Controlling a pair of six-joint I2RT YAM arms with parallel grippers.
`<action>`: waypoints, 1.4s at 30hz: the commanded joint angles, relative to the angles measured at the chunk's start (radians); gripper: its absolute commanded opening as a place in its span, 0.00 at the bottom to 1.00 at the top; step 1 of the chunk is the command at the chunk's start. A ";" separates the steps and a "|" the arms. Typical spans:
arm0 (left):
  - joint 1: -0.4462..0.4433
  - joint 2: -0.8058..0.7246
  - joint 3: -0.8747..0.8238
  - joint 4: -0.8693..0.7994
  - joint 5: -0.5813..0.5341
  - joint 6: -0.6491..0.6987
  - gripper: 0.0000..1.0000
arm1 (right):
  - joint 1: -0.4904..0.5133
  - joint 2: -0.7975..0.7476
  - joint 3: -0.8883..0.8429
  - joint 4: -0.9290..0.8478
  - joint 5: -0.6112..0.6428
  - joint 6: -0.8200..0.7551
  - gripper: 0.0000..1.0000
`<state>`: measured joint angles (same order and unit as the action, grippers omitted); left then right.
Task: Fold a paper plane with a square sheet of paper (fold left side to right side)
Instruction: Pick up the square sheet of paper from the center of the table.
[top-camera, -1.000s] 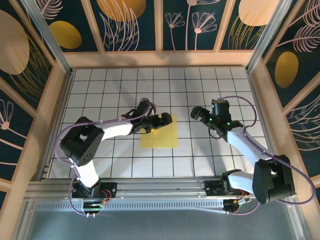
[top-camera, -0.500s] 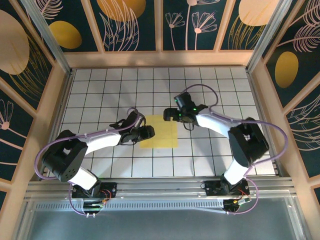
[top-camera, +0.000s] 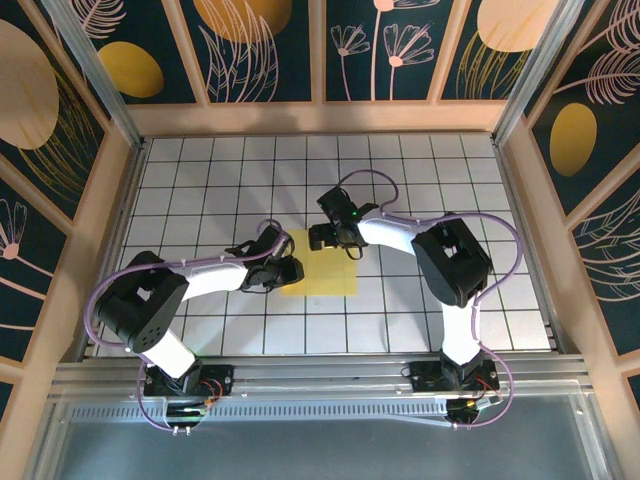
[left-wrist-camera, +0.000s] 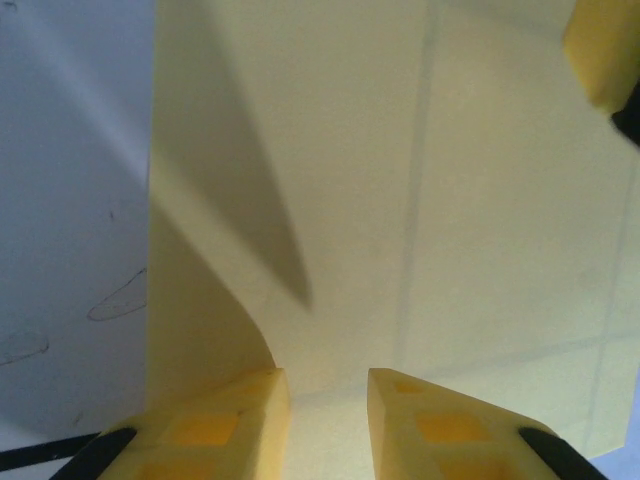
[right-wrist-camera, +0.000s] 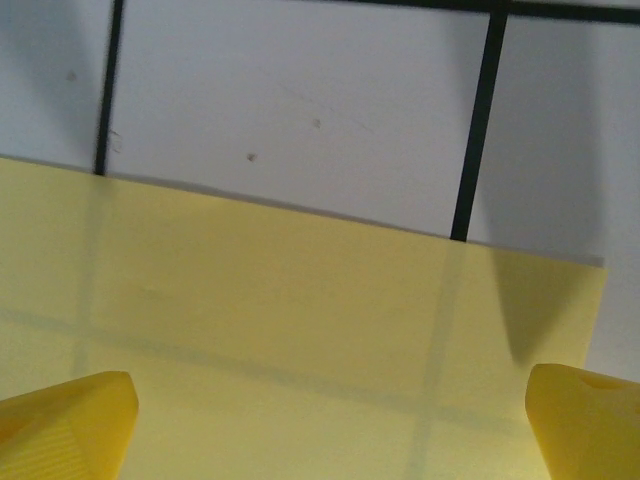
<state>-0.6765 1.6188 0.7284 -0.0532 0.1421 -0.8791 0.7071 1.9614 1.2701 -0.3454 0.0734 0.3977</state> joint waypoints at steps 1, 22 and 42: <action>0.002 0.036 -0.017 -0.023 0.001 0.011 0.27 | 0.015 0.022 0.025 -0.053 0.009 -0.013 0.98; 0.003 0.006 -0.018 0.036 0.005 -0.018 0.29 | 0.115 -0.016 0.042 -0.178 -0.019 0.012 0.72; 0.363 -0.359 -0.177 0.287 0.393 0.154 0.84 | -0.064 -0.347 -0.177 0.096 -0.469 -0.011 0.29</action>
<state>-0.3450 1.3216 0.5877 0.1009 0.3801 -0.7658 0.6846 1.7161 1.1416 -0.3557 -0.2340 0.3977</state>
